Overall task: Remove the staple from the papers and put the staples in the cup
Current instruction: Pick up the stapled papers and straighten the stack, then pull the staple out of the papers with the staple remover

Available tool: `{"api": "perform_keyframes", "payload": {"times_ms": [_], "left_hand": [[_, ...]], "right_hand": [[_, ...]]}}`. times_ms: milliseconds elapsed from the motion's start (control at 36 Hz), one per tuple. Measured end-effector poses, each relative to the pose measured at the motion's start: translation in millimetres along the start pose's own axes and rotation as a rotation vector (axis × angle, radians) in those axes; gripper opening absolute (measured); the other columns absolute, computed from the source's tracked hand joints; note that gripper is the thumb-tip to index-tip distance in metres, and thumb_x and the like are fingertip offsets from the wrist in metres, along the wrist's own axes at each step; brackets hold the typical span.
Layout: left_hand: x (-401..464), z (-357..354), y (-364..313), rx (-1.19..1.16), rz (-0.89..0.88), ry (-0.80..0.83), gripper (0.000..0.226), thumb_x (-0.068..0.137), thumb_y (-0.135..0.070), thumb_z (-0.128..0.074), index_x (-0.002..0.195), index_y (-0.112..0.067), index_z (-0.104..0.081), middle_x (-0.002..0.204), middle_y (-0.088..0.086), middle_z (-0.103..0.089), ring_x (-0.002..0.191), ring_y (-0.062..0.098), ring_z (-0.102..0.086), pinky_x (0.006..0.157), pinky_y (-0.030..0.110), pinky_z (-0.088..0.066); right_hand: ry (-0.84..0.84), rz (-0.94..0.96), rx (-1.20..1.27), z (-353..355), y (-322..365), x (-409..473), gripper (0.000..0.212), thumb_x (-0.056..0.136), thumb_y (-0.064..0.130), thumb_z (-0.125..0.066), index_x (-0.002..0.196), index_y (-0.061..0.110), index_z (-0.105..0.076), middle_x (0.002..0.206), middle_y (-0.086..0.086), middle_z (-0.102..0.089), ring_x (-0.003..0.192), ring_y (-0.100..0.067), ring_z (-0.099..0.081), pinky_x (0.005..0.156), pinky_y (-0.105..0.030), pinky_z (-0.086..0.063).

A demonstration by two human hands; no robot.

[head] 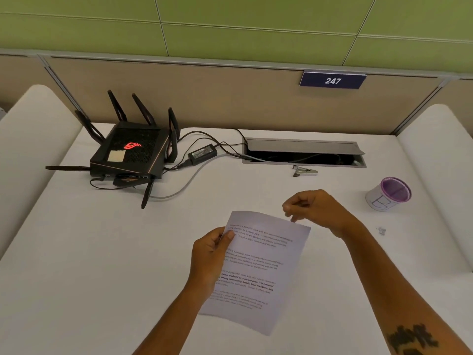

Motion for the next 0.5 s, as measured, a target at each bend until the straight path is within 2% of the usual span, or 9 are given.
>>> {"api": "perform_keyframes", "payload": {"times_ms": [83, 167, 278, 389, 500], "left_hand": [[7.0, -1.7, 2.8, 0.003, 0.025, -0.007, 0.017, 0.106, -0.034, -0.063, 0.107, -0.029, -0.079, 0.092, -0.004, -0.083, 0.079, 0.021, -0.079, 0.066, 0.031, -0.066], [12.4, -5.0, 4.3, -0.002, 0.047, -0.009, 0.016, 0.106, -0.033, -0.063, 0.105, -0.028, -0.079, 0.091, -0.003, -0.083, 0.077, 0.02, -0.079, 0.063, 0.029, -0.065], [22.6, -11.8, 6.7, 0.014, 0.065, 0.005, 0.017, 0.107, -0.031, -0.063, 0.104, -0.027, -0.079, 0.089, -0.003, -0.083, 0.073, 0.015, -0.078, 0.06, 0.023, -0.06], [34.7, -18.7, 12.0, 0.042, 0.097, 0.012, 0.017, 0.106, -0.031, -0.063, 0.103, -0.027, -0.08, 0.09, -0.004, -0.083, 0.079, 0.021, -0.079, 0.067, 0.031, -0.065], [42.2, -24.7, 17.3, 0.054, 0.12, 0.021, 0.018, 0.106, -0.032, -0.064, 0.102, -0.025, -0.08, 0.089, 0.0, -0.083, 0.08, 0.027, -0.079, 0.07, 0.039, -0.066]], "right_hand": [[-0.144, -0.081, -0.058, 14.6, -34.9, 32.5, 0.016, 0.085, 0.025, -0.085, 0.099, 0.019, -0.08, 0.088, -0.001, -0.08, 0.085, -0.021, -0.077, 0.087, -0.038, -0.062], [-0.261, -0.15, -0.211, 25.2, -63.6, 66.5, 0.03, 0.083, 0.026, -0.086, 0.11, 0.017, -0.076, 0.101, -0.001, -0.077, 0.095, -0.021, -0.072, 0.079, -0.027, -0.056], [-0.362, -0.167, -0.34, 37.4, -91.1, 106.9, 0.052, 0.084, 0.031, -0.086, 0.13, 0.017, -0.066, 0.126, -0.005, -0.07, 0.108, -0.023, -0.067, 0.096, -0.036, -0.054], [-0.377, -0.171, -0.479, 45.2, -100.7, 141.8, 0.074, 0.086, 0.032, -0.083, 0.15, 0.018, -0.049, 0.152, -0.009, -0.049, 0.14, -0.031, -0.048, 0.113, -0.047, -0.044], [-0.32, -0.169, -0.611, 50.8, -103.1, 170.4, 0.085, 0.089, 0.033, -0.081, 0.158, 0.017, -0.035, 0.167, -0.01, -0.032, 0.152, -0.034, -0.033, 0.118, -0.052, -0.037]]}}
Point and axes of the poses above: each hand's wrist, its own x-axis towards the middle knuckle, its own z-axis out of the back of the hand, y = z × x, the point moved 1 cm from there along x, towards the middle knuckle
